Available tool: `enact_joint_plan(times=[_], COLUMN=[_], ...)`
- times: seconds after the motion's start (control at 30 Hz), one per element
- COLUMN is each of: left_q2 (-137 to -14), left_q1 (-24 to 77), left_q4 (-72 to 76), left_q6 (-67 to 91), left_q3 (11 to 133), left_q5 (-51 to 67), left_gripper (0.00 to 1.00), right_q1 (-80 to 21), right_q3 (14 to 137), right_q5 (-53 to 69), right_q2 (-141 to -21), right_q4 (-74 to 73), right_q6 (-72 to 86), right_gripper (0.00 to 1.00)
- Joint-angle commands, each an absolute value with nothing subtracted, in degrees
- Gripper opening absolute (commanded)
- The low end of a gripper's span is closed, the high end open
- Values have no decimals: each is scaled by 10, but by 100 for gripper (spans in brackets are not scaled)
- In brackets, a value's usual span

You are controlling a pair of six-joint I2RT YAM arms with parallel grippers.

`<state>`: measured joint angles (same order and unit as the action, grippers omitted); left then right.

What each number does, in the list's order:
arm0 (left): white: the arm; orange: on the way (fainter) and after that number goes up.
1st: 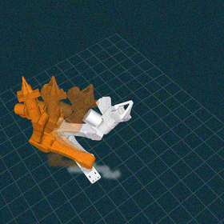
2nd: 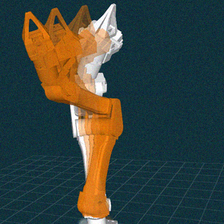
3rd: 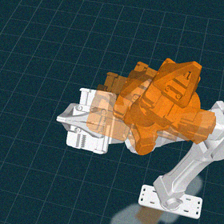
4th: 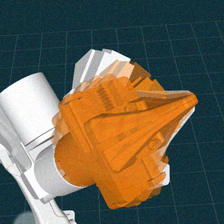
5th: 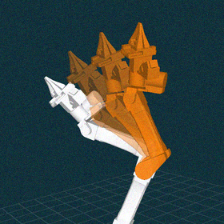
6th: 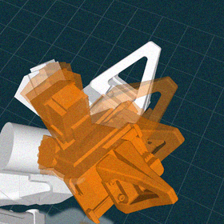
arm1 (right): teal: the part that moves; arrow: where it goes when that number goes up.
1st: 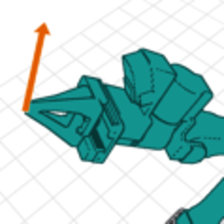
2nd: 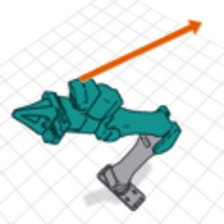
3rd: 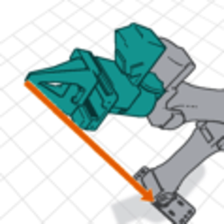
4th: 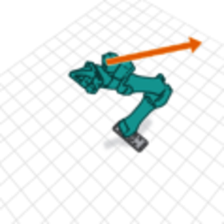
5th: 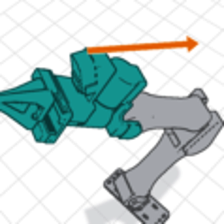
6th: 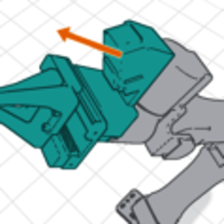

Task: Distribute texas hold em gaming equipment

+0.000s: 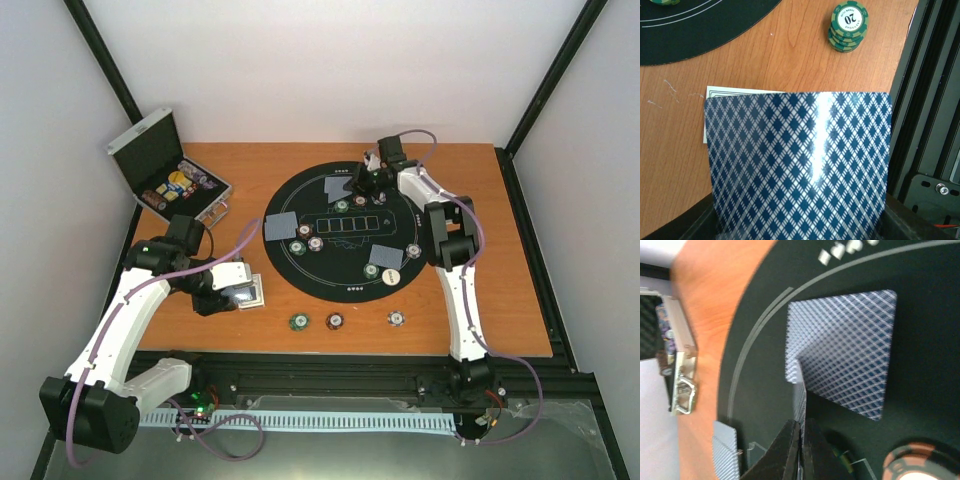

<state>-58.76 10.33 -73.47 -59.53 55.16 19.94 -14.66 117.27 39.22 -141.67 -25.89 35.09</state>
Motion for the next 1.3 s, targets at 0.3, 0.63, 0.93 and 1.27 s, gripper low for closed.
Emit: enact_joint_plan(times=[0.3,0.63,0.93,1.27], left_q2=[-581,-574,-574,-577], left_q1=[102,102,102,102], left_q4=[-752,-752,-749,-746], left_q6=[-590,-584,-583,-582], left_q3=[576,580,576,576], left_q5=[214,219,219,219], left_gripper=[1,1,1,1], right_q1=[-141,-158,-331,-524], right_q3=[1183,851,563,475], right_q5=[301,354,354,313], right_q2=[-1349,-1093,-878,-853], right_q4=[-377,-220,-12,176], right_q6=[292,346,474,602], right_gripper=[41,62,77,78])
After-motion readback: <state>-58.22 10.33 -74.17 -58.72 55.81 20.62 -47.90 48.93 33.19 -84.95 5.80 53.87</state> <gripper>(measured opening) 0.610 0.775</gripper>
